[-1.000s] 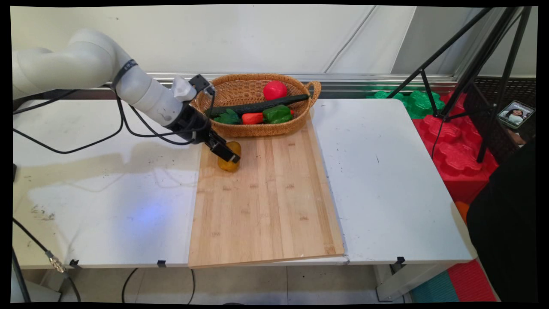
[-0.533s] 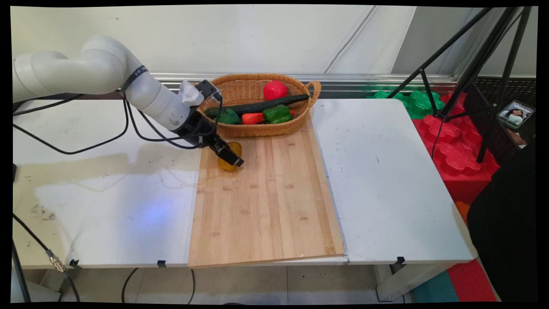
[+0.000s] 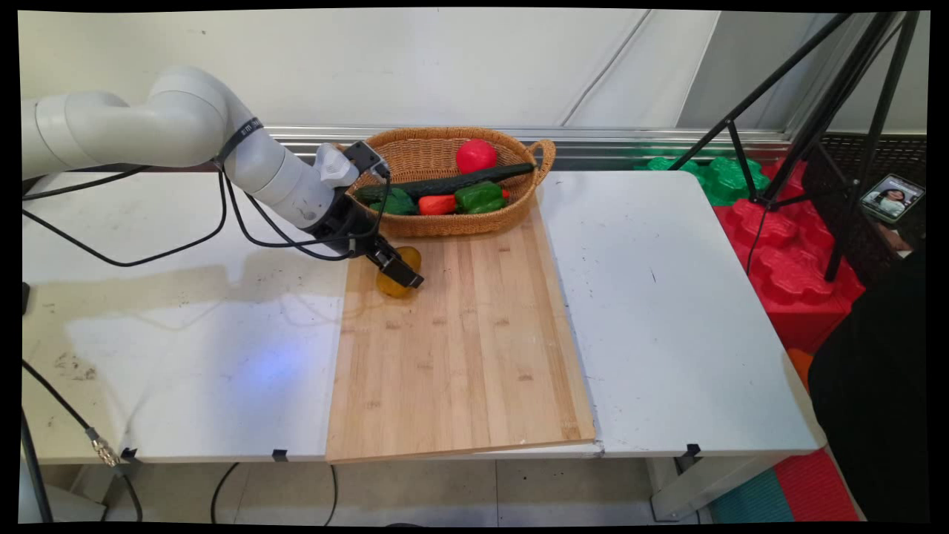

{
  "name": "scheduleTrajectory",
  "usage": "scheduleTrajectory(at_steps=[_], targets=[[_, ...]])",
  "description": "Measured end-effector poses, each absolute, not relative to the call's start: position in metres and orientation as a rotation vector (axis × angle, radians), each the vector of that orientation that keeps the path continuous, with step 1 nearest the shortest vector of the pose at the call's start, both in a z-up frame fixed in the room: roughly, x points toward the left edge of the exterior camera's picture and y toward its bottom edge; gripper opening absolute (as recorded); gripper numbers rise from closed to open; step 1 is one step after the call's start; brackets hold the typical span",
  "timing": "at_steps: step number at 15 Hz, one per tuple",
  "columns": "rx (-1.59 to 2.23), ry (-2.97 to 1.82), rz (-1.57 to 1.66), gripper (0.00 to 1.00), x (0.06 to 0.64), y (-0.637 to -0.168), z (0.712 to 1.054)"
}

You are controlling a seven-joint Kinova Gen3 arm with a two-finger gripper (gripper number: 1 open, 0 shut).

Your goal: Place the picked object in the vegetable basket

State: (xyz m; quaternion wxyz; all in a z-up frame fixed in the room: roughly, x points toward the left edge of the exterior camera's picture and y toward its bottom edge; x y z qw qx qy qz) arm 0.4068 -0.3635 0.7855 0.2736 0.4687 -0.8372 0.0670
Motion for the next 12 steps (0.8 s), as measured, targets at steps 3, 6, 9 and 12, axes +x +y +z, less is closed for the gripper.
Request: scheduleTrajectory(at_steps=[3,6,9,12], targets=[[1.254,-2.251,0.185,0.0,0.405,-0.364,0.785],[1.249,-2.246,0.191,0.0,0.405,-0.363,0.787],[1.224,-2.234,0.211,0.0,0.406,-0.362,0.795],[1.165,-2.239,0.23,0.0,0.411,-0.356,0.809]])
